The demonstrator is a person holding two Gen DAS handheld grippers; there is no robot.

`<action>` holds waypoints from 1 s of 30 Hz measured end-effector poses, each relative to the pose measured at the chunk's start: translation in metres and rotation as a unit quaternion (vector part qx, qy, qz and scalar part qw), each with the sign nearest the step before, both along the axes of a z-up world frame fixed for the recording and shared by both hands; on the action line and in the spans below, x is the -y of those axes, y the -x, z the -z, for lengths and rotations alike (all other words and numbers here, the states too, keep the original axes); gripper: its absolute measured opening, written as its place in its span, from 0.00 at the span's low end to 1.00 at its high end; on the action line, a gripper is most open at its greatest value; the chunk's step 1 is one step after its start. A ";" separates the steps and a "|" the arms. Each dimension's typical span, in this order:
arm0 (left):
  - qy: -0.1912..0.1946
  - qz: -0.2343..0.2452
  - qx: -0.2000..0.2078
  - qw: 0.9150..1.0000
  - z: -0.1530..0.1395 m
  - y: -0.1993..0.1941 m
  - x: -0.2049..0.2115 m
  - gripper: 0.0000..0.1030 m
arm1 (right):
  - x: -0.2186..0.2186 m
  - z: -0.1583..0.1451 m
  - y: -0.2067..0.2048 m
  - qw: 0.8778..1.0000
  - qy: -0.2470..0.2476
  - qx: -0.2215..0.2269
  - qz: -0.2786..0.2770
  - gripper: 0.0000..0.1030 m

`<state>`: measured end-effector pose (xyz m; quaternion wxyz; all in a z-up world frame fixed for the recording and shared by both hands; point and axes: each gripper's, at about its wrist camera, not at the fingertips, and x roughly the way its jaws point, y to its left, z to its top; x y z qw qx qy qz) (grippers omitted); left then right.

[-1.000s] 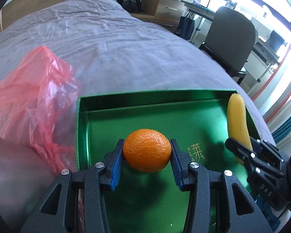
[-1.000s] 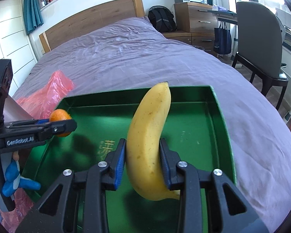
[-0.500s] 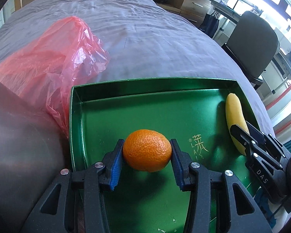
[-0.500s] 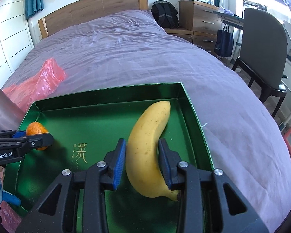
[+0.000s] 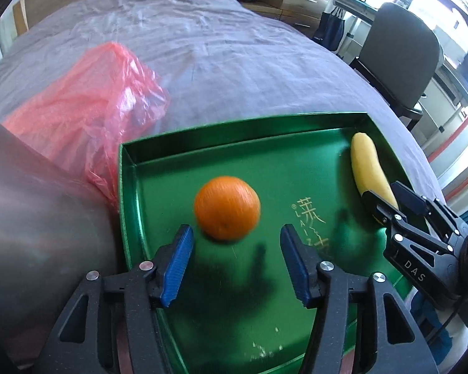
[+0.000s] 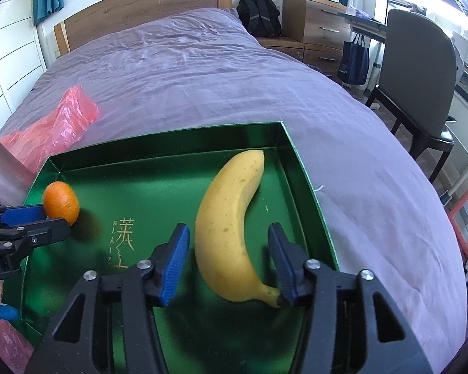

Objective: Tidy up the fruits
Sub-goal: 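Lower and release the tangerine and banana into the tray with both tools, then move both open tools back over the remaining fruit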

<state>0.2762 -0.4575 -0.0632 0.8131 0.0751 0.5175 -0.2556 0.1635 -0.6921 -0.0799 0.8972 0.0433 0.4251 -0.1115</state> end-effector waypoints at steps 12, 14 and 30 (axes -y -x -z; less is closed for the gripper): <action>0.041 0.071 0.047 0.995 -0.072 0.094 -0.029 0.55 | -0.028 -0.084 0.073 0.997 0.040 0.063 0.012 1.00; 0.046 0.080 0.062 0.994 -0.087 0.113 -0.044 0.55 | -0.037 -0.102 0.093 0.996 0.042 0.081 0.014 1.00; 0.002 0.036 0.112 0.993 -0.118 0.193 -0.227 0.56 | -0.189 -0.158 0.186 0.985 0.007 0.140 -0.103 1.00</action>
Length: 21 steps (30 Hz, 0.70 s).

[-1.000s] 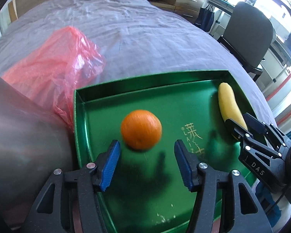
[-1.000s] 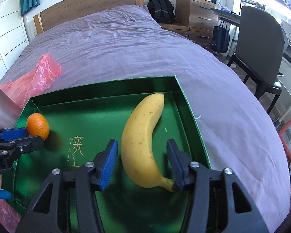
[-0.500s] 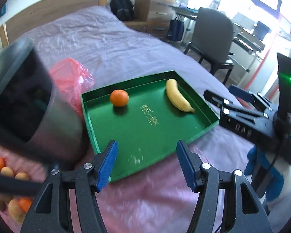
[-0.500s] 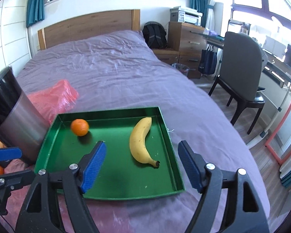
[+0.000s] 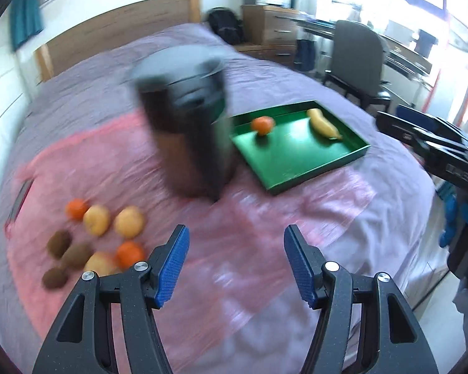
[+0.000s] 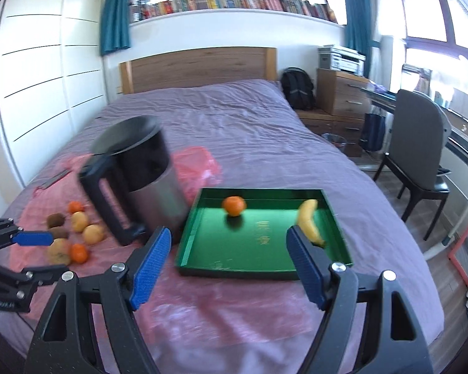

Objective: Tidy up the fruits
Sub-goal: 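Move both open tools back over the remaining fruit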

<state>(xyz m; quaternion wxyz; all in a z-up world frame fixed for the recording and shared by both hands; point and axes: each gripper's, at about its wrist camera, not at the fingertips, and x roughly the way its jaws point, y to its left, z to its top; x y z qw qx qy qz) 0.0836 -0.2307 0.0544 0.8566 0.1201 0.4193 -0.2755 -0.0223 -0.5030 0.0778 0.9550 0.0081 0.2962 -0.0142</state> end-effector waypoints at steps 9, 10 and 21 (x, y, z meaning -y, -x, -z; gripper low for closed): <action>-0.009 -0.099 -0.018 0.995 0.036 0.013 -0.138 0.56 | -0.111 0.028 0.005 0.992 -0.023 -0.039 -0.114 1.00; -0.007 -0.108 -0.023 0.994 0.040 0.014 -0.150 0.56 | -0.123 0.034 0.003 0.991 -0.029 -0.048 -0.124 1.00; 0.022 -0.135 -0.057 0.989 0.089 0.005 -0.223 0.56 | -0.215 0.106 -0.045 0.974 -0.053 -0.124 -0.184 0.94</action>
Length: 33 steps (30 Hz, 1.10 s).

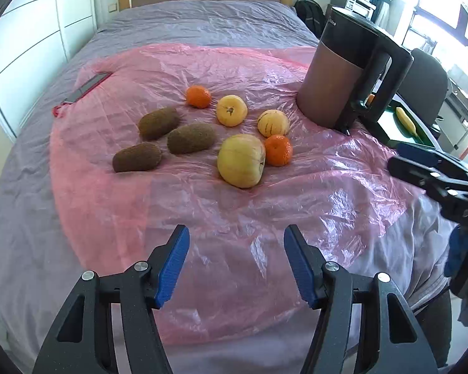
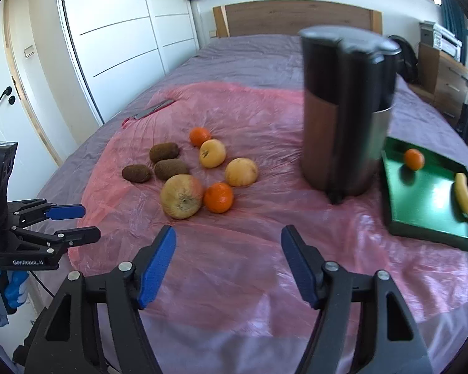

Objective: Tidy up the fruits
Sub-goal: 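Move both open tools back over the remaining fruit, then grasp a kiwi with the left tool while the right tool grasps a tangerine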

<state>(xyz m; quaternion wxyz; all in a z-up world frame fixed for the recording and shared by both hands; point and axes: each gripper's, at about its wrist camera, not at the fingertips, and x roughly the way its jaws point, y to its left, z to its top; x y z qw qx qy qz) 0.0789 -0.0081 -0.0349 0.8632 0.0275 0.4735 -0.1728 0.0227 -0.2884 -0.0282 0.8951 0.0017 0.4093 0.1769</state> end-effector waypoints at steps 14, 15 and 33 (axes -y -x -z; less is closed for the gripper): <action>-0.053 -0.033 -0.005 0.998 0.032 -0.104 -0.066 0.56 | -0.032 0.047 -0.061 0.998 0.003 -0.049 -0.026 0.70; -0.063 -0.017 -0.003 0.998 0.033 -0.110 -0.070 0.56 | -0.036 0.050 -0.064 0.998 0.004 -0.052 -0.030 0.70; -0.227 0.246 -0.031 0.942 0.078 -0.167 -0.052 0.44 | -0.058 0.079 -0.101 0.995 0.017 -0.096 -0.025 0.56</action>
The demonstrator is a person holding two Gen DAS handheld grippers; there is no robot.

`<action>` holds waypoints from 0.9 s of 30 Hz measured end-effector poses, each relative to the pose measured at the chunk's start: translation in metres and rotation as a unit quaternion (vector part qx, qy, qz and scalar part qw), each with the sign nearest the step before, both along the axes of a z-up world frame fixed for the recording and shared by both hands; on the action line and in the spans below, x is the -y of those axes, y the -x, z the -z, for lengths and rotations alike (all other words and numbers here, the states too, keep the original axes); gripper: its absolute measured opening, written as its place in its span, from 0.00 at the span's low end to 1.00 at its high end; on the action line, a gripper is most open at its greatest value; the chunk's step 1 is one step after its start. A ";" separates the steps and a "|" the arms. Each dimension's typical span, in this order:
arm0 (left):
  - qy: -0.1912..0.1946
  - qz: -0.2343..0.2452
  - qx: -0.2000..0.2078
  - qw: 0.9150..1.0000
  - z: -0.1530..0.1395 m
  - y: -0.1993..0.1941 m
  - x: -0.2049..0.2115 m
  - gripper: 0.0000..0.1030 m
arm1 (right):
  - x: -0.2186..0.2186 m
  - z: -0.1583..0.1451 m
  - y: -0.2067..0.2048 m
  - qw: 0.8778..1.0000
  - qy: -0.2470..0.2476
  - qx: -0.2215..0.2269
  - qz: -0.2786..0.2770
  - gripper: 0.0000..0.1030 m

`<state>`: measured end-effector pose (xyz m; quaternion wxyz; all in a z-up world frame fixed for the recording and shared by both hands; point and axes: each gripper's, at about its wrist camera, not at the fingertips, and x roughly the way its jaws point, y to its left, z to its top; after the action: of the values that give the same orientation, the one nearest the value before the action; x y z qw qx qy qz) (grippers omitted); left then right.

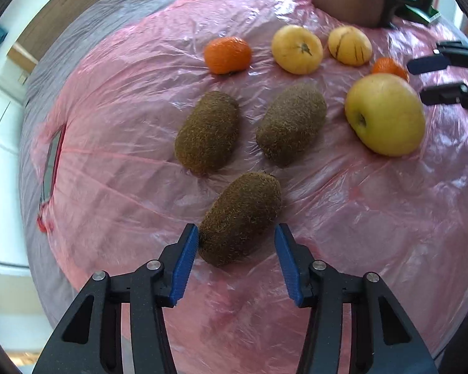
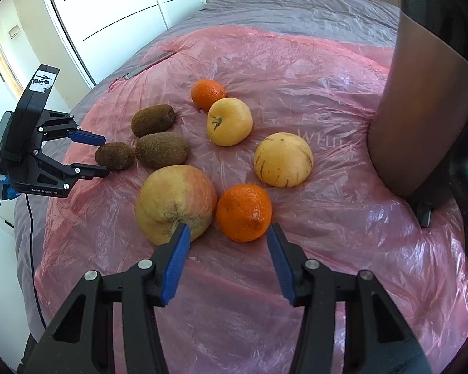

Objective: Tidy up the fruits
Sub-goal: 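Grasp a kiwi with the left tool while the right tool grasps a tangerine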

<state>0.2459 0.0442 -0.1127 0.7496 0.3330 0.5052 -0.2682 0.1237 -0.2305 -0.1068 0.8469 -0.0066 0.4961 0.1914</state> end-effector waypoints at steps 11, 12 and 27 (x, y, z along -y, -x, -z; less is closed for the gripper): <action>-0.020 0.056 -0.014 0.998 0.017 -0.025 0.021 0.44 | 0.002 0.011 -0.008 1.000 0.003 -0.010 0.017 0.49; -0.016 0.056 -0.015 0.998 0.018 -0.027 0.023 0.43 | 0.002 0.012 -0.009 1.000 0.005 -0.010 0.016 0.48; 0.015 0.014 -0.014 1.000 0.019 -0.032 0.012 0.39 | -0.007 0.025 -0.035 1.000 0.013 -0.026 -0.011 0.44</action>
<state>0.2775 0.0326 -0.1318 0.7433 0.3253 0.5069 -0.2911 0.1589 -0.2236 -0.1320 0.8315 -0.0183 0.5201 0.1945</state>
